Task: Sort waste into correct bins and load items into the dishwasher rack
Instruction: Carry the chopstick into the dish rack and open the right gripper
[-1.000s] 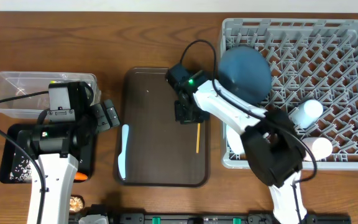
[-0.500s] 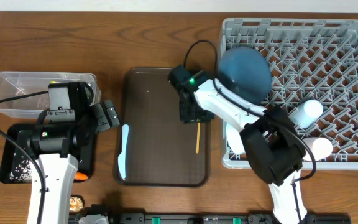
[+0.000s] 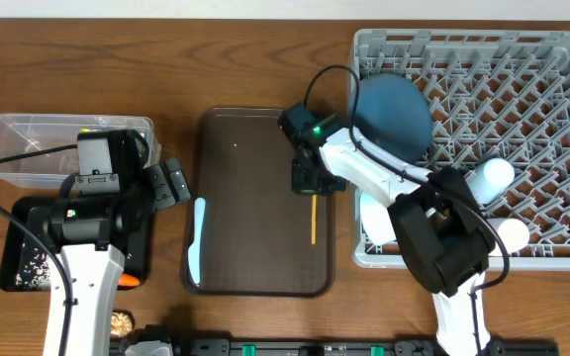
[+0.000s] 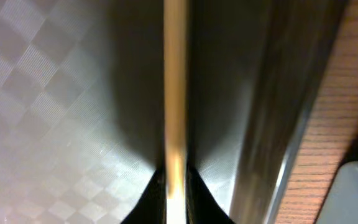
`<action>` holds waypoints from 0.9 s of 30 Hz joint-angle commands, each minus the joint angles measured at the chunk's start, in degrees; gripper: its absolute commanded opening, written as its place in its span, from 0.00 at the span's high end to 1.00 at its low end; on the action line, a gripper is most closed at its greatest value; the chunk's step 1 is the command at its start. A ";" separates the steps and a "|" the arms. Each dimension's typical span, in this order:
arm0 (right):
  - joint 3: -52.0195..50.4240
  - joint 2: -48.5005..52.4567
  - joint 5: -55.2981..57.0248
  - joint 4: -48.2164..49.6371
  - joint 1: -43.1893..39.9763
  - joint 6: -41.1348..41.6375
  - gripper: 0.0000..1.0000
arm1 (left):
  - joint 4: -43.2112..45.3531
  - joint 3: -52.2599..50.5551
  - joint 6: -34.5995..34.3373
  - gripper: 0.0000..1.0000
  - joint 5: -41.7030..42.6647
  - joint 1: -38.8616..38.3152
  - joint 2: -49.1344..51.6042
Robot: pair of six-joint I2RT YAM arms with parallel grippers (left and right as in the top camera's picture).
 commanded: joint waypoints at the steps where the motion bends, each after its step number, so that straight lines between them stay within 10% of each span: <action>1: -1.18 -0.02 0.20 0.31 0.87 0.31 0.98 | -0.02 0.72 -0.52 0.02 -0.68 0.33 0.15; 18: 5.11 -16.37 3.65 -5.03 -0.15 -7.50 0.99 | -0.02 0.72 -0.52 0.02 -0.68 0.33 0.15; 27: 5.11 -31.23 6.69 -12.76 -14.64 -13.68 0.99 | -0.02 0.72 -0.52 0.02 -0.68 0.33 0.15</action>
